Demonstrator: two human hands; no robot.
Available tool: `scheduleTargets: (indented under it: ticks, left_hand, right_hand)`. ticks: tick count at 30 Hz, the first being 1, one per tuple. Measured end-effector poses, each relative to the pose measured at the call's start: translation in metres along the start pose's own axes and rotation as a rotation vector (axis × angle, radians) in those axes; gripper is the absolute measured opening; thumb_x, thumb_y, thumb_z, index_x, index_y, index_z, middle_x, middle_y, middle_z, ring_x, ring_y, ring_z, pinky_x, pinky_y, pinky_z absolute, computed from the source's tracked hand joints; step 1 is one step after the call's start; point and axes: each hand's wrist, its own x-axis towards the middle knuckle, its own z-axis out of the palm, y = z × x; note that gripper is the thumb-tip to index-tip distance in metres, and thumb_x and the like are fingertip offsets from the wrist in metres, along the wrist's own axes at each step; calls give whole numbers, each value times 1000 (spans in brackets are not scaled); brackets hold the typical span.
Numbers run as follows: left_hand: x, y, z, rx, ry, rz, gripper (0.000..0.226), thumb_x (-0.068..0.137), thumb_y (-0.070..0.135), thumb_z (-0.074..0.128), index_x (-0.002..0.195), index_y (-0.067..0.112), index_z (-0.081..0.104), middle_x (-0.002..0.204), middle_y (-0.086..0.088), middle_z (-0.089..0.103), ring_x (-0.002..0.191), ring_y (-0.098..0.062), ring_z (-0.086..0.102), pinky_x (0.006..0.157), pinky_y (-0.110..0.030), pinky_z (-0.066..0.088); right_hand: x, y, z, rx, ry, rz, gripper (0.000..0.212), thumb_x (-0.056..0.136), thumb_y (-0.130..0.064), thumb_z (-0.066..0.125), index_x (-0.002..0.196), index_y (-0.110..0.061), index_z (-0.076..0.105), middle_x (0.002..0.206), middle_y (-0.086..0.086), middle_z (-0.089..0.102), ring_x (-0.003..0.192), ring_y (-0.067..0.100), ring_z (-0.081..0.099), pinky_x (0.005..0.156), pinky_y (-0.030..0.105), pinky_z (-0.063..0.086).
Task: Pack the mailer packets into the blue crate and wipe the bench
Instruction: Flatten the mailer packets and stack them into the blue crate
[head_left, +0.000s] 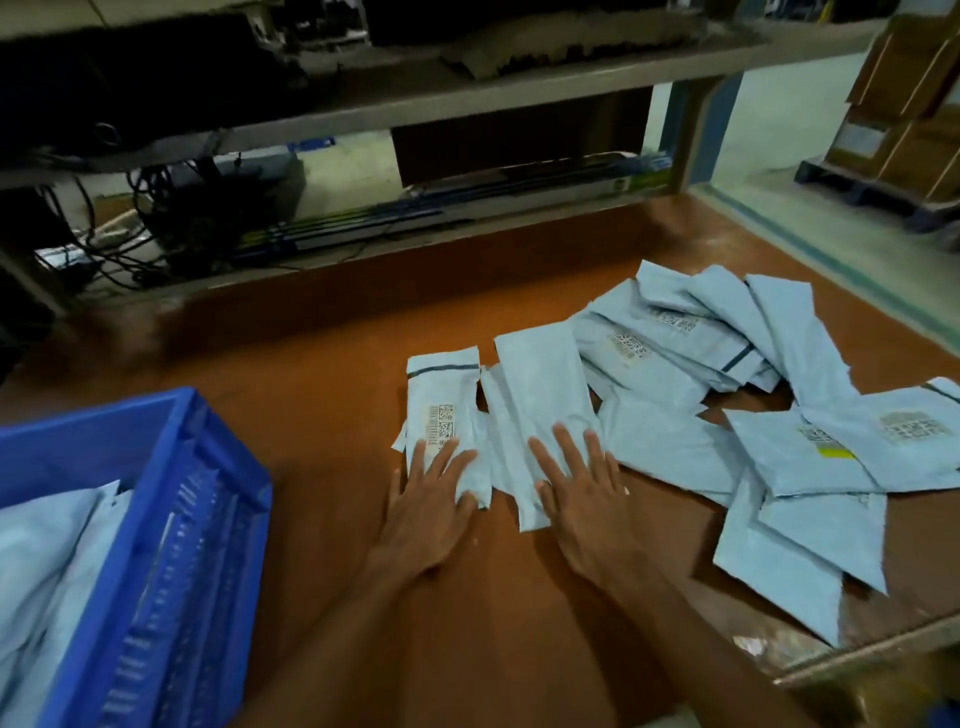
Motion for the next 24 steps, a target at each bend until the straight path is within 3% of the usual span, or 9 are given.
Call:
scheduleTargets:
  ticks: [3,6,8,11,13,15,18,20,24]
  left_hand:
    - [-55,-8,-4,-17,23,12,70,83,57,11,150,41,26,164,11,11,152,-23,-2,122,-50,16]
    - [-108,-15,-4,-98,106,-3,59,82,55,33,137,39,45,157,10,30,149,-20,17,118,-46,26]
    - [-127,-20,-3,-151,203,-61,58,80,60,39,133,38,48,150,8,38,144,-20,28,114,-45,31]
    - [-115,-21,-8,-108,236,-97,70,86,72,36,149,42,28,161,8,20,150,-23,9,118,-51,19]
    - [-94,-19,-8,-49,143,-91,79,88,76,35,154,43,9,165,9,1,151,-28,-7,119,-54,8]
    - [-84,-19,1,23,104,-91,80,88,79,27,155,43,2,165,9,-5,151,-33,-8,118,-57,4]
    - [-91,-17,17,65,200,-82,71,92,70,17,156,38,19,165,4,15,151,-34,5,120,-55,11]
    - [-95,-16,19,73,252,-93,64,95,60,22,153,34,31,161,2,27,149,-33,15,118,-55,22]
    - [-93,-13,19,109,257,-84,57,96,46,29,144,27,50,152,-2,45,137,-34,42,106,-53,39]
  right_hand:
    - [-41,-21,-6,37,45,32,52,103,-49,17,153,-38,27,162,-1,23,149,30,21,116,51,27]
    - [-79,-40,-17,82,23,48,58,98,-58,15,148,-40,37,158,-2,33,143,27,31,111,49,32]
    - [-90,-49,-28,62,15,45,61,94,-65,14,147,-42,33,157,-3,33,141,26,32,110,50,32]
    - [-67,-51,-42,17,20,80,64,91,-71,18,150,-45,23,161,-5,21,145,28,21,111,51,27]
    - [-45,-49,-40,31,-75,144,67,91,-73,20,152,-47,10,164,-5,8,149,31,10,116,53,20]
    - [-35,-49,-29,77,-189,202,69,92,-73,20,152,-48,-1,165,-6,-1,150,32,1,120,54,11]
    - [-38,-49,-1,52,-175,185,70,92,-72,3,154,-43,-6,166,-6,-4,152,29,-3,122,51,5]
    - [-40,-52,4,5,-109,148,77,88,-69,-12,156,-36,1,166,-3,3,152,29,6,121,51,17]
    - [-48,-63,-9,-17,-31,132,69,92,-52,8,156,-27,20,164,2,16,150,30,14,109,47,35]
